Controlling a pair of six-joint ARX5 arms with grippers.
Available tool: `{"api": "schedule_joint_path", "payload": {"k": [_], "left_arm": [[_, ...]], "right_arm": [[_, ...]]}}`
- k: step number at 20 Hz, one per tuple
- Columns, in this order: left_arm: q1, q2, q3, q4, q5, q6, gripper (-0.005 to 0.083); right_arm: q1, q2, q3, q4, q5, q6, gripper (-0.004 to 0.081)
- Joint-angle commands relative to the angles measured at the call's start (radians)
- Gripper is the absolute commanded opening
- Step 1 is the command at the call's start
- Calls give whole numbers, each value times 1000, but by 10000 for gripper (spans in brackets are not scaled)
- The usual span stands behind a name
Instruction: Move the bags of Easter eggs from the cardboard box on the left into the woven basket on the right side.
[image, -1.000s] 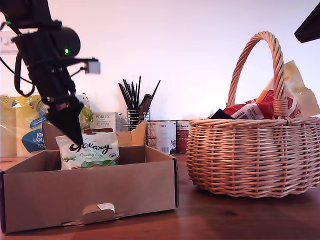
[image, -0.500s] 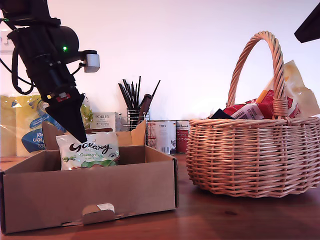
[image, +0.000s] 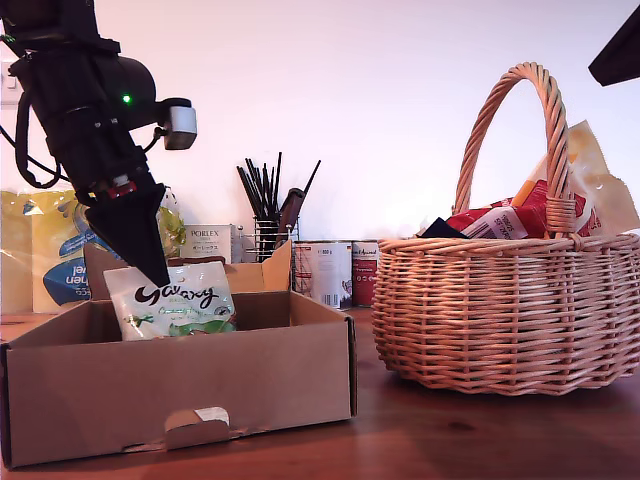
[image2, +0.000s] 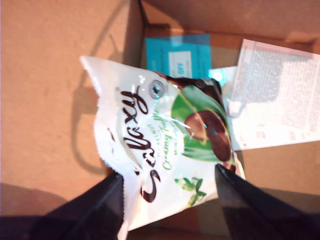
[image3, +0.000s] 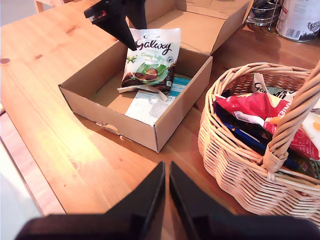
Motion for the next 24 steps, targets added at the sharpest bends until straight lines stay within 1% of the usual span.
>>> {"api": "schedule_joint_path", "payload": {"k": [1, 4, 6, 7, 8, 9, 11, 12, 15, 19, 22, 24], "left_arm": [[-31, 3, -14, -21, 26, -23, 321], [-82, 3, -14, -34, 34, -76, 333], [-123, 3, -14, -29, 31, -105, 373], [-145, 3, -14, -18, 15, -125, 400], [-165, 3, -14, -6, -21, -134, 414], [-181, 3, -14, 5, -77, -144, 415], [-193, 4, -14, 24, -167, -180, 424], [-192, 10, -15, 27, -167, -204, 436], [-161, 33, -15, 14, -135, -249, 439], [-156, 72, -15, -13, -118, -248, 438], [-157, 109, -15, -17, -73, -248, 438], [-159, 129, -15, -16, -66, -248, 438]], "right_arm": [[4, -1, 6, 4, -3, 6, -13], [4, -2, 6, 4, -3, 6, -13], [4, -2, 6, 4, -2, 6, -13], [4, -2, 6, 4, -2, 6, -13], [4, -2, 6, 4, -3, 6, -13], [4, -2, 6, 4, -2, 6, -13], [4, -2, 6, 5, -2, 6, -13], [4, -3, 6, 5, -2, 6, -13], [4, -3, 6, 6, -3, 6, -13], [4, -3, 6, 7, -3, 6, -13], [4, -3, 6, 8, -3, 6, -13], [4, -3, 6, 7, -3, 6, -13]]}}
